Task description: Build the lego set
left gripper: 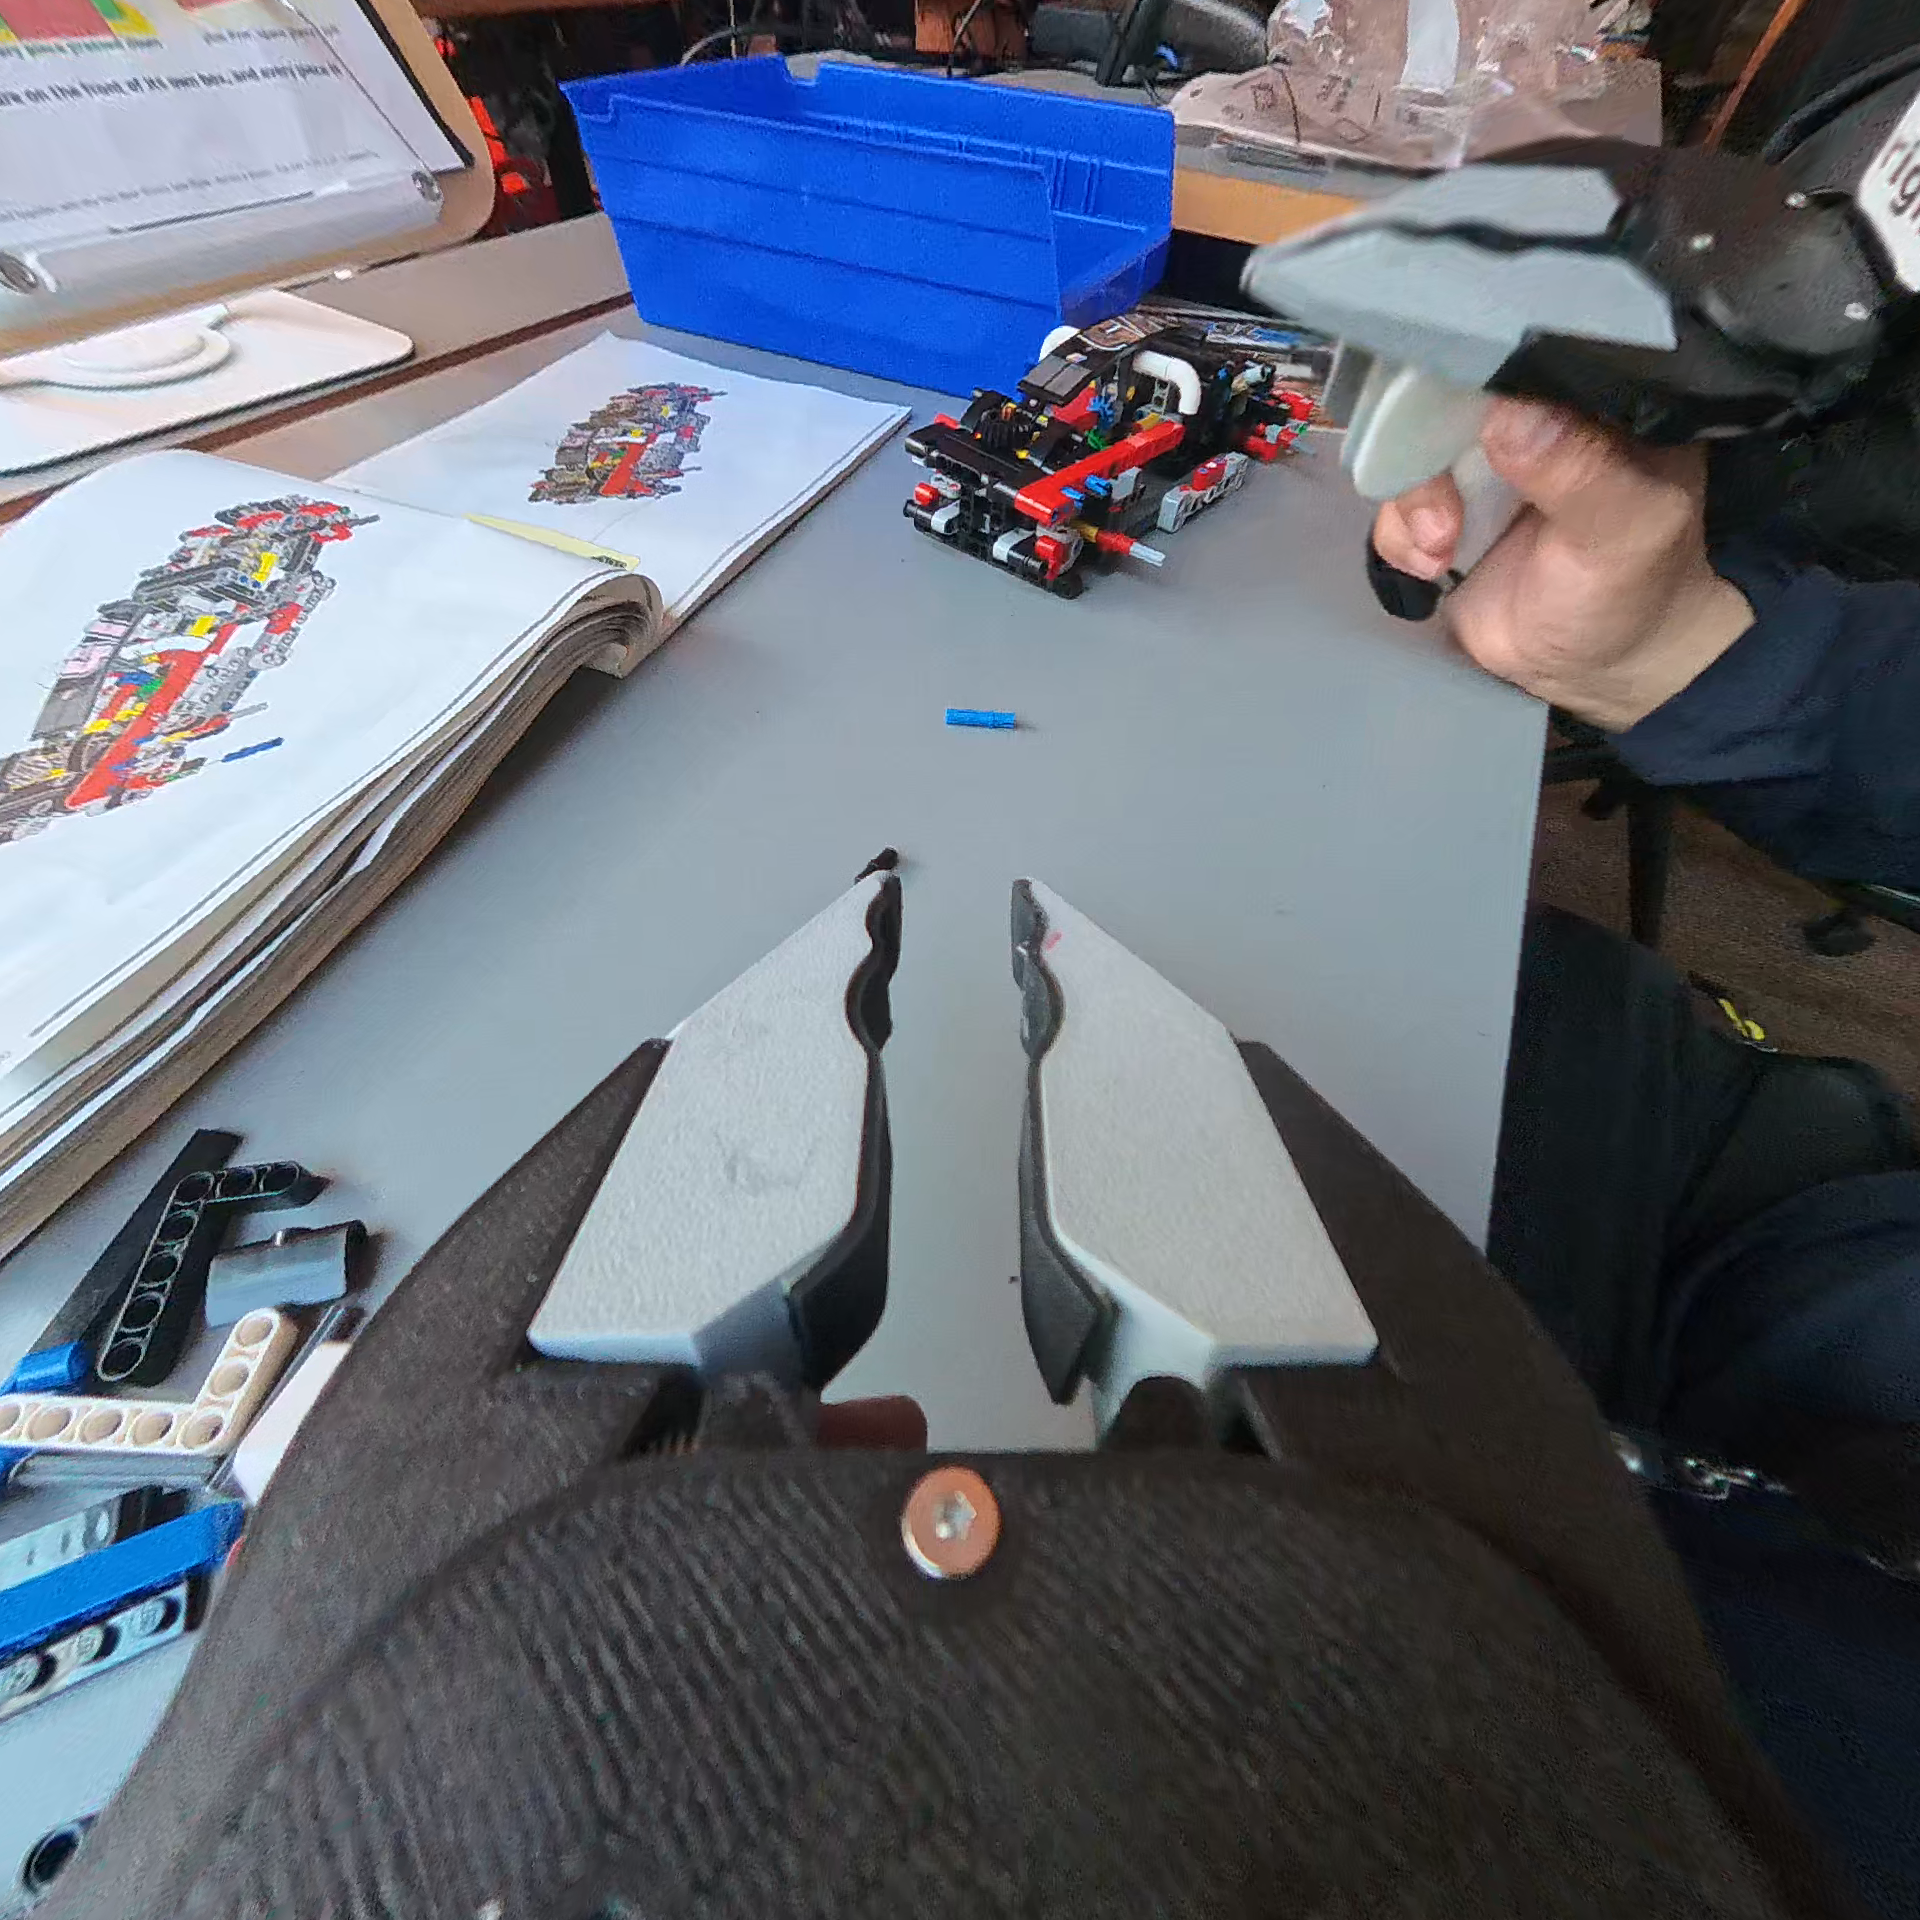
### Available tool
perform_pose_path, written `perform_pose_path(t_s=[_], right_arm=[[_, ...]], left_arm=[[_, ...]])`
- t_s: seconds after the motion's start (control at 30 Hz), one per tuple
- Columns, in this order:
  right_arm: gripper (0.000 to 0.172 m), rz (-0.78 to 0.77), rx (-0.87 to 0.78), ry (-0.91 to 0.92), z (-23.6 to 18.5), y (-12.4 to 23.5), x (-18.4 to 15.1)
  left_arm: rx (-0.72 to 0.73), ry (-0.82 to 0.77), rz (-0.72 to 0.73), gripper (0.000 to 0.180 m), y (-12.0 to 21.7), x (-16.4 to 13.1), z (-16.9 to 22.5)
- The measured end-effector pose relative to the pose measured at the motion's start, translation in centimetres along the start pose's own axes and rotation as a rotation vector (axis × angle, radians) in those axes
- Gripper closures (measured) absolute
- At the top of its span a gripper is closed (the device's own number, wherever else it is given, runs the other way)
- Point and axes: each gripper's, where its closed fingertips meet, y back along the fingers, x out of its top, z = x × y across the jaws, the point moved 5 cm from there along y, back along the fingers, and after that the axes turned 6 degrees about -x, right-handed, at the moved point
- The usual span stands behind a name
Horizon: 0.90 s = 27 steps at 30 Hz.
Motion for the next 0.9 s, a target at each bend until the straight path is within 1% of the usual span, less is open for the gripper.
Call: perform_pose_path(t_s=[0.1, 0.27, 0.4, 0.63, 0.9], right_arm=[[0.172, -0.082, 0.009, 0.146, -1.4, -0.7, -1.0], [0.172, -0.238, 0.176, 0.355, -5.5, -2.3, -3.4], [0.172, -0.276, 0.256, 0.454, -7.3, -2.5, -4.4], [0.172, -0.312, 0.302, 0.498, -8.0, -3.1, -5.1], [0.172, -0.312, 0.308, 0.475, -7.8, -3.1, -5.1]], left_arm=[[0.002, -0.016, 0.004, 0.160, 0.1, 0.0, 0.1], [-0.054, 0.009, -0.010, 0.160, 0.0, -0.1, 0.2], [-0.090, 0.016, 0.008, 0.160, 0.2, 0.0, 0.2], [-0.130, -0.020, 0.050, 0.164, 0.3, 0.4, 0.5], [-0.199, 0.050, 0.056, 0.166, 0.3, 0.5, 0.2]])
